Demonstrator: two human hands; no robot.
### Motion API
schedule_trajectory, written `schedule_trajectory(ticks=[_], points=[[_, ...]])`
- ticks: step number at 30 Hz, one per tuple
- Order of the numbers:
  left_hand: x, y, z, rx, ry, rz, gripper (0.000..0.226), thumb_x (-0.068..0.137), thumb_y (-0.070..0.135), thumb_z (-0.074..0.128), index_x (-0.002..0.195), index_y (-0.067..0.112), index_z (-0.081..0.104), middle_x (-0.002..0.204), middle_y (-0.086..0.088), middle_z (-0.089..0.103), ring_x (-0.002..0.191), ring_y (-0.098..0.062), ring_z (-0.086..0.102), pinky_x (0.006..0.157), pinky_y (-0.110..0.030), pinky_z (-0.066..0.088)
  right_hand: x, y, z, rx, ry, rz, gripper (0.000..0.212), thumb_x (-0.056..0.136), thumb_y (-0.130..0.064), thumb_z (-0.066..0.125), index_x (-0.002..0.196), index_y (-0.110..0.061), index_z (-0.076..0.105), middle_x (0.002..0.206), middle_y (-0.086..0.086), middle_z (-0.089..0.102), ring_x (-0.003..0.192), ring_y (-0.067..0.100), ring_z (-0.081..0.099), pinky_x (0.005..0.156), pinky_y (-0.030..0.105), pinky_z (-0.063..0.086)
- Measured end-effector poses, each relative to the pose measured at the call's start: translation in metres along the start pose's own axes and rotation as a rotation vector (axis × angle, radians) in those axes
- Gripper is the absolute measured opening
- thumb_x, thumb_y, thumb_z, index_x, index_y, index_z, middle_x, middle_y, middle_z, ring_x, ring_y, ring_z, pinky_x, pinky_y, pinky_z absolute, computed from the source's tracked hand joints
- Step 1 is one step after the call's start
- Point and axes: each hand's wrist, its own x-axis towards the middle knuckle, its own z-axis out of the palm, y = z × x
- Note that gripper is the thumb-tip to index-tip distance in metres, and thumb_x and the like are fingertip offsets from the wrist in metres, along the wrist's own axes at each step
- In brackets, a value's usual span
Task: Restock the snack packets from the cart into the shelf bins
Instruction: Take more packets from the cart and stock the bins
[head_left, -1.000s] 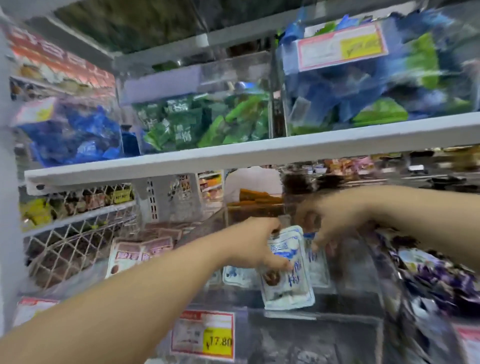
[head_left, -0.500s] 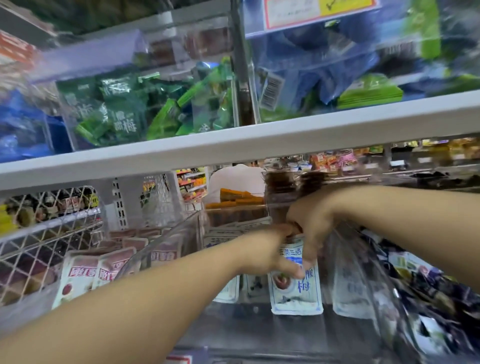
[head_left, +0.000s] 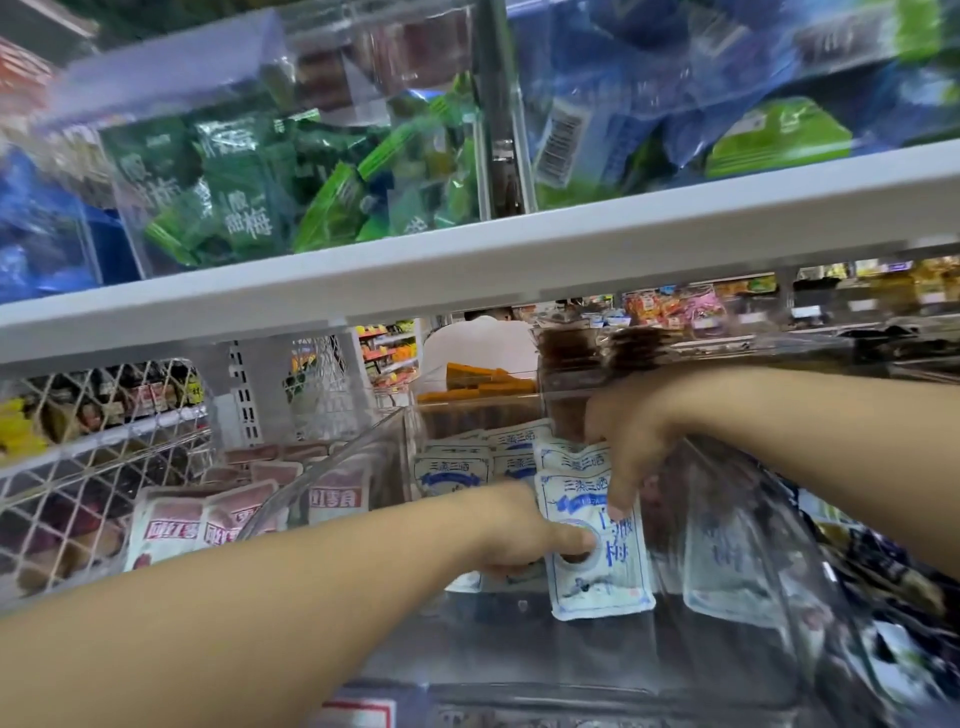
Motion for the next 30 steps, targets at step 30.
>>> schedule_trajectory(ticks=[30], points=[[0.004, 0.024, 0.006, -0.071, -0.179, 0.080, 0.048, 0.106, 0.044, 0.042, 0.136, 0.009, 0.052, 0.124, -0.012, 0.067, 0.079, -0.016, 0.066, 0.083, -0.032, 0.054, -0.016, 0.007, 0.000, 0.075, 0.056, -0.018, 0.092, 0.070, -0.055, 0.084, 0.144, -0.017, 0.044, 0.144, 0.000, 0.050, 0.125, 0.021, 0.053, 0.091, 0.026, 0.042]])
